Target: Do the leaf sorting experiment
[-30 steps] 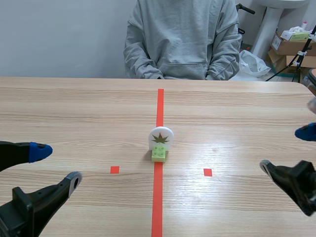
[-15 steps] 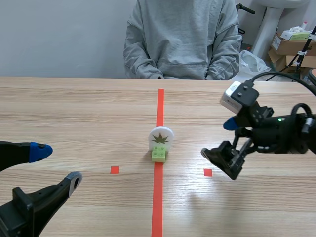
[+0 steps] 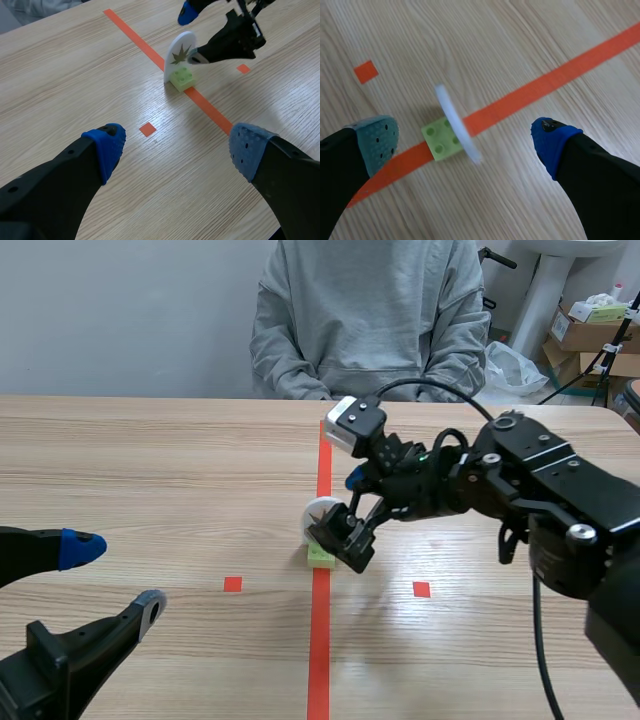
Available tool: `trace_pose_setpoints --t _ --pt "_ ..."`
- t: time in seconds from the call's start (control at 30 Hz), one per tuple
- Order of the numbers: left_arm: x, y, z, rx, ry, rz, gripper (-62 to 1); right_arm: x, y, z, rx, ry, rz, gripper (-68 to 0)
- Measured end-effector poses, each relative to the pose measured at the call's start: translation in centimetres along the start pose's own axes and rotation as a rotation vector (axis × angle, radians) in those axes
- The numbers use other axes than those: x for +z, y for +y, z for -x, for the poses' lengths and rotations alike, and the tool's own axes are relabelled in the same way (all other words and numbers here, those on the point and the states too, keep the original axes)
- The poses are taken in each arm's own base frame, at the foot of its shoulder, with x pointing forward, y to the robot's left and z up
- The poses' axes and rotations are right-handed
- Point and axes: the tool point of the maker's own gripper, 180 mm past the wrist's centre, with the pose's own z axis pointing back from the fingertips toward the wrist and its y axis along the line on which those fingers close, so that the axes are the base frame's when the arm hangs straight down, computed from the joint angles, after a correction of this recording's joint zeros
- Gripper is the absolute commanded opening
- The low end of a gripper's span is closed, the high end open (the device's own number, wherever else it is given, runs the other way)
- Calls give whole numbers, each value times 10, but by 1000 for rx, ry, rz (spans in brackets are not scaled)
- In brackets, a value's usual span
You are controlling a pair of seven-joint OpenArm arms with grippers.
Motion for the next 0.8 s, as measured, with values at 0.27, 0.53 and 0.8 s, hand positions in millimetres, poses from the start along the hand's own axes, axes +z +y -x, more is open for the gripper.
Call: trace_pose_setpoints --t 0.27,0.53,0.8 --pt "0 0 0 0 0 0 -155 -7 0 4 -7 6 29 -200" --pt "0 0 0 0 0 0 -155 -6 -7 4 -13 3 67 -270" --pt "0 0 0 0 0 0 -155 -8 -2 -1 1 -17 54 -373"
